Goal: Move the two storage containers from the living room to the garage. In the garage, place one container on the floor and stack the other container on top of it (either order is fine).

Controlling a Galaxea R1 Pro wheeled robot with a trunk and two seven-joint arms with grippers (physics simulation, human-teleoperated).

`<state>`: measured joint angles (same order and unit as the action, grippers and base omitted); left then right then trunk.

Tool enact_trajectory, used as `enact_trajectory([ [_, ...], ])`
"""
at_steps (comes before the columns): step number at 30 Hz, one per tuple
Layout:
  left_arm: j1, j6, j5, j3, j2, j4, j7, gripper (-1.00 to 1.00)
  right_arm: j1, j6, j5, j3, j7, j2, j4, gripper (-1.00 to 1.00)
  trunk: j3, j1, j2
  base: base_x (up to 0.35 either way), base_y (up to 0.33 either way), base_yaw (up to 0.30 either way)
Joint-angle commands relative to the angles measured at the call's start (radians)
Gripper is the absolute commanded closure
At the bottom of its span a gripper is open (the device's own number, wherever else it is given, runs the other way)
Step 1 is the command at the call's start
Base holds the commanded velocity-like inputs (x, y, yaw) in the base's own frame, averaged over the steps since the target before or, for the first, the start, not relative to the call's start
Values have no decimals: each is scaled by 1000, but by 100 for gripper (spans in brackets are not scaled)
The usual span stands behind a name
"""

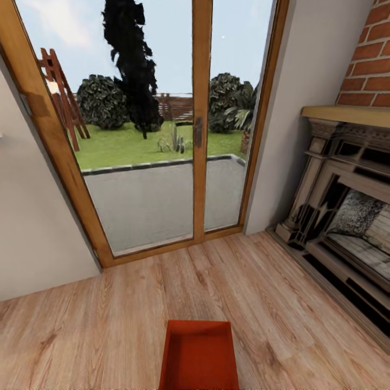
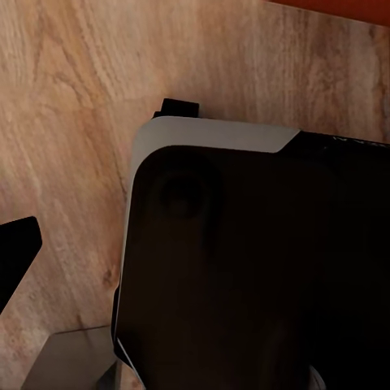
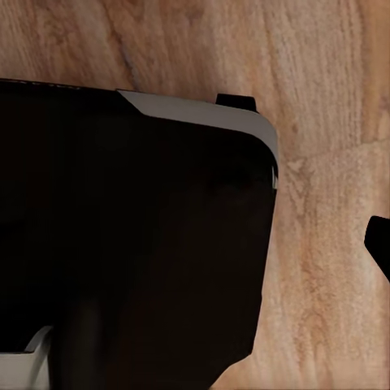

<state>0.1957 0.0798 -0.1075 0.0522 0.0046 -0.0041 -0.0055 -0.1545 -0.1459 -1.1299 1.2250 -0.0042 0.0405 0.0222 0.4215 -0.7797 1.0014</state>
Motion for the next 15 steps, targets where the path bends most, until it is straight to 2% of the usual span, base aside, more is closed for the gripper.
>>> enact_trajectory([
  [1, 1, 3, -6, 4, 0, 1, -1, -100, 0, -3, -7, 8, 0, 1, 2, -100, 3, 0, 1, 0, 0, 0],
  [15, 1, 3, -6, 4, 0, 1, -1, -100, -1, -3, -7, 8, 0, 1, 2, -100, 25, 0, 1, 0, 0, 0],
])
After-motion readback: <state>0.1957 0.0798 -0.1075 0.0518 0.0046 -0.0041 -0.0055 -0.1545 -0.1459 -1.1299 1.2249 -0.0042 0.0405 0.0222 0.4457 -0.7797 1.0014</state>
